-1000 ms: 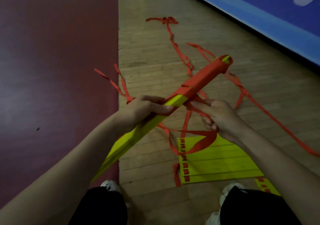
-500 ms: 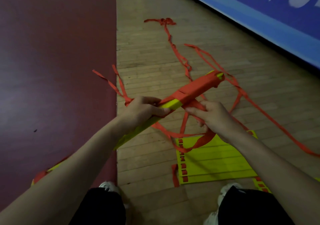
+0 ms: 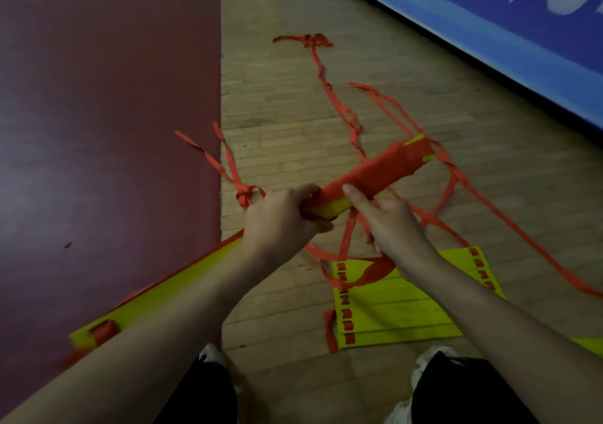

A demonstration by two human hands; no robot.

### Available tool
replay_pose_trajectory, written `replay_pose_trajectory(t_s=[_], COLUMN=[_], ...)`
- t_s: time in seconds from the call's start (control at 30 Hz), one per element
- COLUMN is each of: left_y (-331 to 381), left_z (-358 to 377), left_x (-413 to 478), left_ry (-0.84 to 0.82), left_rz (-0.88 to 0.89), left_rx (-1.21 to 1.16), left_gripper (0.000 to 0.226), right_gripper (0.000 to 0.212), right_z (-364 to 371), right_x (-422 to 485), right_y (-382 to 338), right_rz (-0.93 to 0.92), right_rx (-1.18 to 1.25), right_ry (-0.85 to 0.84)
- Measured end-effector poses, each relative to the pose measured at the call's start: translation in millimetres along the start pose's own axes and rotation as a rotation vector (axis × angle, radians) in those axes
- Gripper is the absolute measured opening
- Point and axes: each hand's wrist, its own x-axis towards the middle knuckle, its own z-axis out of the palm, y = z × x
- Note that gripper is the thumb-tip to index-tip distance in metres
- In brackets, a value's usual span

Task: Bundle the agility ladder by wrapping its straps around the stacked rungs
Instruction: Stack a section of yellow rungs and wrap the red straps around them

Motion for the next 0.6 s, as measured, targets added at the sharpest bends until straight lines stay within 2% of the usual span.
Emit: replay_pose_trajectory(t_s=[0.1,0.17,0.27,0.33,0.4,0.5,0.53,0.6], left_y=[4,5,4,6,5,2,1,-2], left_z=[4,9,14,12,8,-3,-7,-10], left_x=[-4,-8,-10,-9,-5,5,8,12], left_ry=[0.072,0.080,0.127,0.053,-0.055,-0.329,-0.402,-0.553], left_rz=[0.164,0.321,0.443,0.399,0.266,0.159,0.144,0.012], left_rx=[0.096,0.175,0.269,0.226,0.193,0.154,0.101,-0.208], left_gripper=[0.046,0.051,0.054,0.052,0.048,0.038,0.036,0.034], right_gripper=[0.058,0.053,0.046,0.043,0.044,0.041,0.039,0.039], right_z=[1,1,-1,-3,-3,-3,-3,-4], right_x=[-1,-2,-3,-4,-5,-6,-6,-5], right_y=[-6,-12,-14,-15,-15,-18,-19,-21], right_rz=[0.103,0.189,0.301,0.329,0.323,0.270,0.255,0.233], right_rx=[0.063,0.168,0.321,0.396,0.459,0.521,0.531,0.543], right_ry=[0.017,0.034,0.005,-0.048,-0.097,-0.161,-0.180,-0.200])
